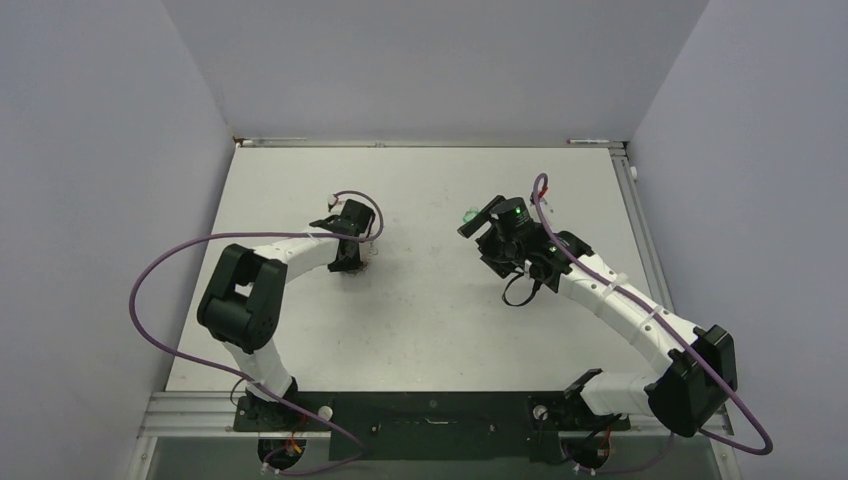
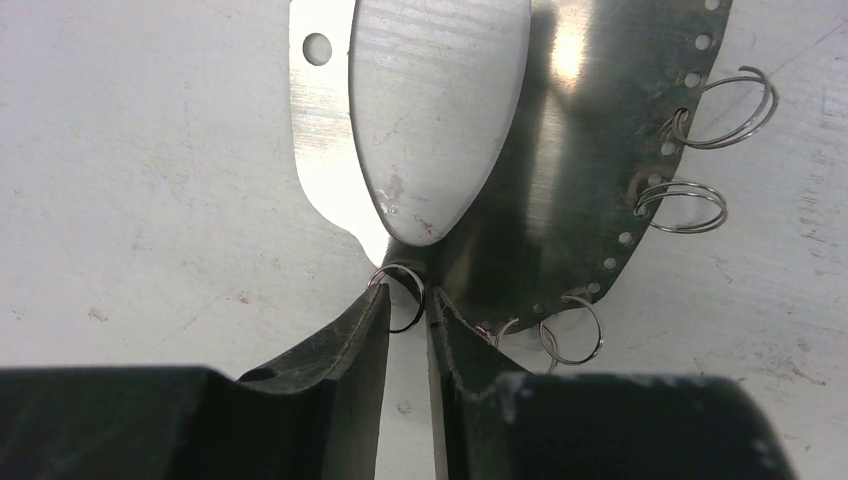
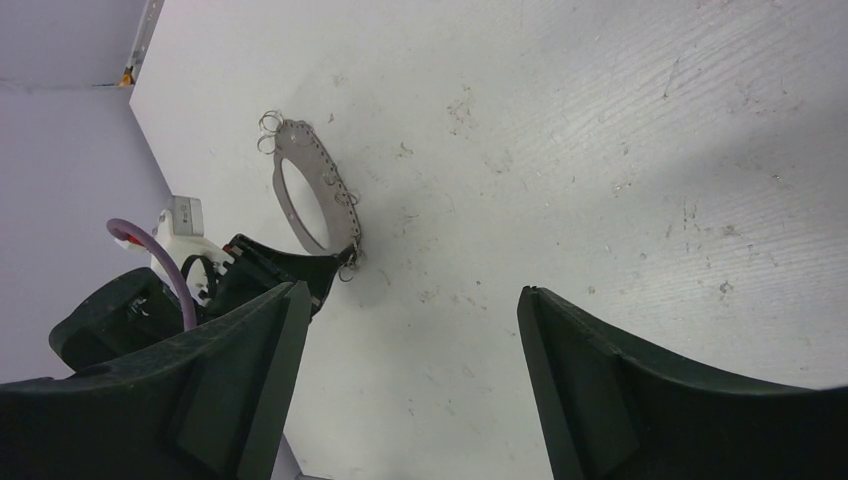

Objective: Put the keys on the keyring

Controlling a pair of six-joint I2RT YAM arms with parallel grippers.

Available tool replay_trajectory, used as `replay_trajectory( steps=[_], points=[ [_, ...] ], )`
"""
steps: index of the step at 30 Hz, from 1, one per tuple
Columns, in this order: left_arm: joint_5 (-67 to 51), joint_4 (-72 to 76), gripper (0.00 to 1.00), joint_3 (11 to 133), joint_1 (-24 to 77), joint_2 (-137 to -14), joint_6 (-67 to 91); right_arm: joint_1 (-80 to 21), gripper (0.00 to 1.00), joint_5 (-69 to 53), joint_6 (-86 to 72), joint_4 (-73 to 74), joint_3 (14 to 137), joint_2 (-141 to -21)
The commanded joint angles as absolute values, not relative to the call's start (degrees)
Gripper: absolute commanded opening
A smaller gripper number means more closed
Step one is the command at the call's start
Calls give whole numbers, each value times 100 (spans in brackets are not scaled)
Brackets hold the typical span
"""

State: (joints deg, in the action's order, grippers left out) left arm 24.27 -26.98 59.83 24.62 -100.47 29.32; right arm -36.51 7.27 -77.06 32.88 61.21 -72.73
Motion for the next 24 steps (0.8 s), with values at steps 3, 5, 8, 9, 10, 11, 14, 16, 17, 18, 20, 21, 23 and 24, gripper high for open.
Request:
replay_trajectory(
  steps=[3,5,8,9,10,11,14,16,17,18,20,21,23,24],
  points=[
    [2472,-2707,11,5993,2485,-9970,2926,-3668,78,817,-7590,3093,6070,-7203],
    [2437,-2730,6,6008,2516,-9935,2939,-3667,77,822,-7566,3098,6066,-7189],
    [2232,-2736,0,6023,2584,-9891,3000,-3665,77,854,-7543,3133,6081,-7143],
    [2143,-2722,0,6012,2617,-9868,3028,-3665,77,870,-7534,3159,6082,-7132],
    [2038,-2690,0,5989,2645,-9844,3078,-3665,77,892,-7525,3183,6089,-7110],
    [1903,-2642,0,5963,2667,-9816,3128,-3665,77,921,-7509,3204,6088,-7091],
    [1386,-2477,0,5835,2716,-9709,3298,-3666,77,1085,-7476,3313,6095,-6989],
    [1064,-2322,0,5699,2783,-9606,3442,-3669,77,1209,-7424,3355,6072,-6898],
    [849,-2222,0,5628,2812,-9550,3516,-3670,77,1278,-7374,3376,6043,-6851],
    [639,-2128,0,5553,2839,-9501,3593,-3666,77,1355,-7305,3393,6018,-6794],
    [232,-1891,0,5375,2903,-9370,3798,-3665,77,1525,-7177,3405,5934,-6652],
    [49,-1754,0,5254,2951,-9285,3913,-3660,77,1623,-7112,3404,5873,-6570],
    [-397,-1416,0,5006,3102,-9101,4199,-3656,77,1810,-6984,3402,5717,-6411],
    [-514,-1258,1,4827,3204,-9029,4344,-3657,77,1898,-6919,3360,5596,-6325]
  ],
)
